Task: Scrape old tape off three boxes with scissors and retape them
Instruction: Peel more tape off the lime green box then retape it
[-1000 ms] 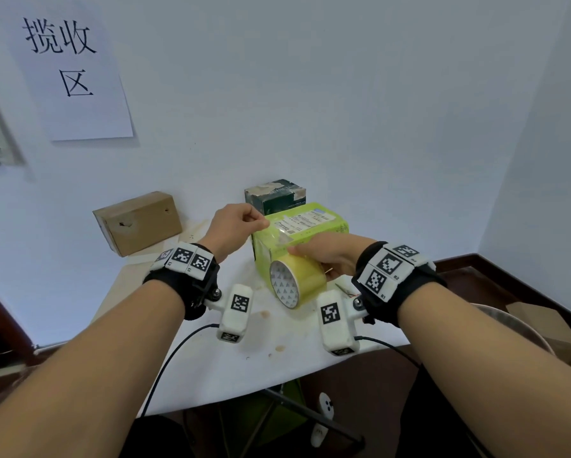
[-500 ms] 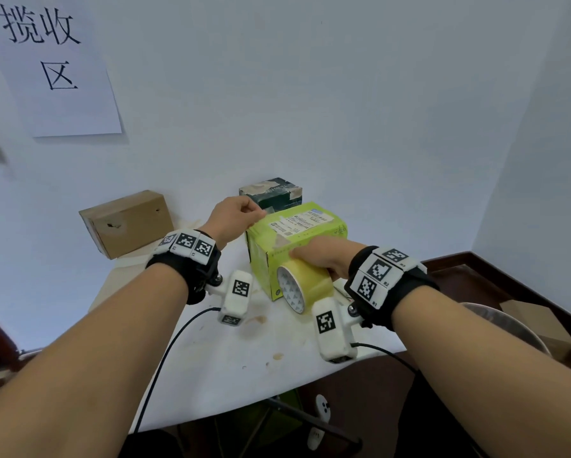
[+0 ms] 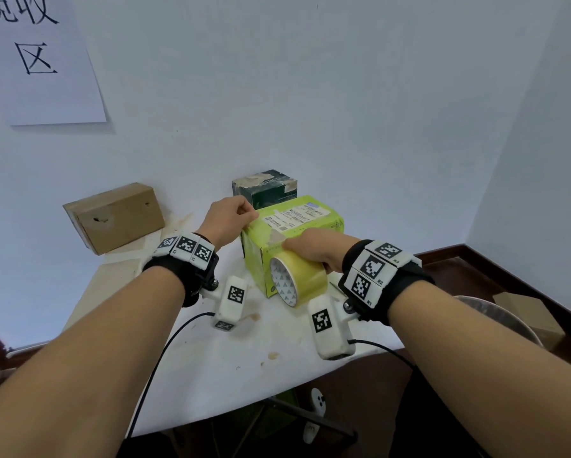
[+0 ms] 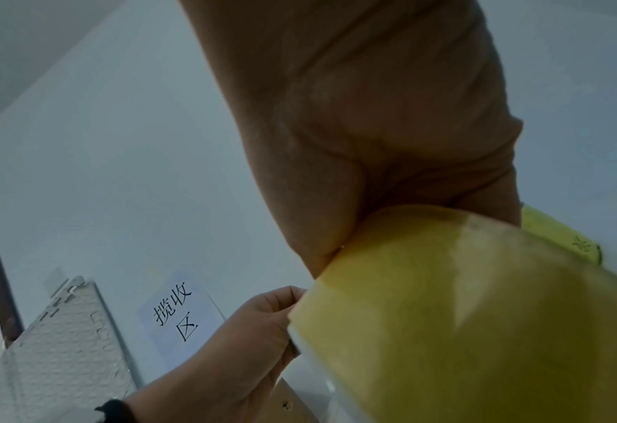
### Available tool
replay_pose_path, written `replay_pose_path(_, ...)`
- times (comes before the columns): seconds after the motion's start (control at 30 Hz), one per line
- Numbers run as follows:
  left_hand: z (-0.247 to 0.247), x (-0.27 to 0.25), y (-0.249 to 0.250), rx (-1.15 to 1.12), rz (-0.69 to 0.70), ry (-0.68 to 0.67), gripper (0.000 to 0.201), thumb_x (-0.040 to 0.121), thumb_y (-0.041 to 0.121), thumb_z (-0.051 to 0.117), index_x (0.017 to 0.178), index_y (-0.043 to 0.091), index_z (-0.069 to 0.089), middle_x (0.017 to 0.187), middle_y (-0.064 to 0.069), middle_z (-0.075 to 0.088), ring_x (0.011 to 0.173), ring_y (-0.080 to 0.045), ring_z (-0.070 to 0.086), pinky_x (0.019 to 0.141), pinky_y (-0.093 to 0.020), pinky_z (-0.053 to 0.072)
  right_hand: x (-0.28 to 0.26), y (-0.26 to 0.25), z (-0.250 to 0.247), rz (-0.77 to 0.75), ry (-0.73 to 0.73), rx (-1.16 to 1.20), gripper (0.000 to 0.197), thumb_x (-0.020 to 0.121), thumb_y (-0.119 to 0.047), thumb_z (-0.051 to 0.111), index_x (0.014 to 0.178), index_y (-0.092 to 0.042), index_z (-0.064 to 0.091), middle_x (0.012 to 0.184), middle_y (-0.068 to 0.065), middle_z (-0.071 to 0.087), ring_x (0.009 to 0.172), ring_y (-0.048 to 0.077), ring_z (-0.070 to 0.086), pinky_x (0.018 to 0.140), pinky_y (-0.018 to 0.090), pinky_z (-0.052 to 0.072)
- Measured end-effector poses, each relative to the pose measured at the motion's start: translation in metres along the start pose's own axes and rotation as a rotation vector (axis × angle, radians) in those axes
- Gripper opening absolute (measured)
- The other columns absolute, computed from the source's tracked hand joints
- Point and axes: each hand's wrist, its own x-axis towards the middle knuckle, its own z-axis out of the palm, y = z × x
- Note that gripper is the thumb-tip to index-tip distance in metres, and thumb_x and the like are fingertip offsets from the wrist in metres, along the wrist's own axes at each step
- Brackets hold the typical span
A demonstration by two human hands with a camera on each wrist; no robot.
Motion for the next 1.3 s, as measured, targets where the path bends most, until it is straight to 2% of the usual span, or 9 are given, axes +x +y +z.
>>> replay_pose_path(0.13,0.001,0.002,-0.001,0.030,0.014,0.015,0.011,0.092,0.023,0.062,0.086,0.013,0.061,0.089,-0.003,0.063,0.082,-0.019,0.056,0.072,-0.027,0.044,0.000,-0.001,-0.001,0.005,-0.004,0.001,0.052,0.100,-0.041,0.033,0.135,-0.004,0.043,0.135,0.015,0.051,0.120,0.032,0.051,0.104,0.042,0.041)
replay_pose_path(0.3,0.005,0.001,-0.001,0.052,0.029,0.023,0.011,0.093,0.023,0.060,0.088,0.013,0.061,0.088,0.000,0.060,0.082,-0.016,0.053,0.061,-0.020,0.039,-0.001,-0.001,-0.002,0.005,0.001,-0.023,0.053,0.101,-0.041,0.032,0.138,-0.004,0.041,0.138,0.015,0.048,0.124,0.031,0.049,0.106,0.041,0.040)
replay_pose_path(0.5,0.008,0.000,-0.005,0.050,0.022,0.028,0.010,0.093,0.023,0.061,0.089,0.014,0.062,0.095,-0.001,0.062,0.089,-0.017,0.054,0.075,-0.029,0.042,0.001,0.002,0.003,0.015,-0.006,0.007,0.051,0.101,-0.039,0.033,0.136,-0.004,0.043,0.136,0.016,0.050,0.121,0.032,0.050,0.104,0.042,0.042)
replay_pose_path(0.77,0.007,0.000,-0.007,0.038,0.021,0.013,0.009,0.092,0.022,0.062,0.088,0.014,0.062,0.095,-0.001,0.062,0.087,-0.015,0.053,0.073,-0.026,0.039,0.001,0.003,0.009,0.024,-0.005,0.045,0.052,0.100,-0.040,0.033,0.136,-0.004,0.044,0.137,0.017,0.049,0.122,0.032,0.050,0.105,0.042,0.041)
replay_pose_path(0.87,0.008,0.000,-0.007,0.057,0.039,0.005,0.008,0.092,0.021,0.061,0.088,0.014,0.061,0.094,0.000,0.061,0.087,-0.015,0.053,0.064,-0.020,0.038,0.001,0.003,0.011,0.017,-0.015,0.037,0.052,0.101,-0.038,0.031,0.136,-0.002,0.043,0.138,0.018,0.048,0.124,0.032,0.048,0.105,0.040,0.040)
replay_pose_path(0.97,0.009,-0.001,-0.007,0.072,0.062,0.006,0.008,0.092,0.019,0.061,0.088,0.013,0.061,0.094,-0.001,0.061,0.087,-0.014,0.052,0.062,-0.011,0.036,0.000,0.005,0.013,0.000,-0.017,0.019,0.051,0.102,-0.037,0.030,0.133,0.000,0.046,0.125,0.017,0.053,0.120,0.032,0.051,0.096,0.035,0.041)
replay_pose_path(1.1,0.010,-0.001,-0.008,0.118,0.102,0.001,0.009,0.093,0.017,0.060,0.091,0.009,0.062,0.091,0.000,0.059,0.086,-0.013,0.050,0.060,-0.007,0.035,-0.001,0.006,0.017,-0.006,-0.013,0.021,0.050,0.102,-0.036,0.029,0.129,0.001,0.048,0.104,0.013,0.048,0.096,0.024,0.048,0.083,0.031,0.038)
replay_pose_path(1.17,0.011,-0.001,-0.008,0.126,0.115,-0.002,0.011,0.093,0.016,0.059,0.094,0.006,0.063,0.091,0.000,0.059,0.086,-0.014,0.051,0.060,-0.008,0.035,-0.002,0.006,0.018,-0.001,-0.005,0.019,0.050,0.102,-0.036,0.029,0.128,0.002,0.049,0.102,0.012,0.047,0.093,0.023,0.046,0.082,0.031,0.038)
replay_pose_path(1.3,0.012,-0.001,-0.008,0.180,0.148,-0.012,0.013,0.094,0.015,0.058,0.097,0.004,0.063,0.093,-0.002,0.060,0.084,-0.014,0.049,0.063,-0.019,0.032,-0.002,0.007,0.019,-0.004,-0.008,0.019,0.046,0.103,-0.035,0.028,0.121,0.000,0.051,0.097,0.012,0.048,0.092,0.023,0.046,0.081,0.031,0.038)
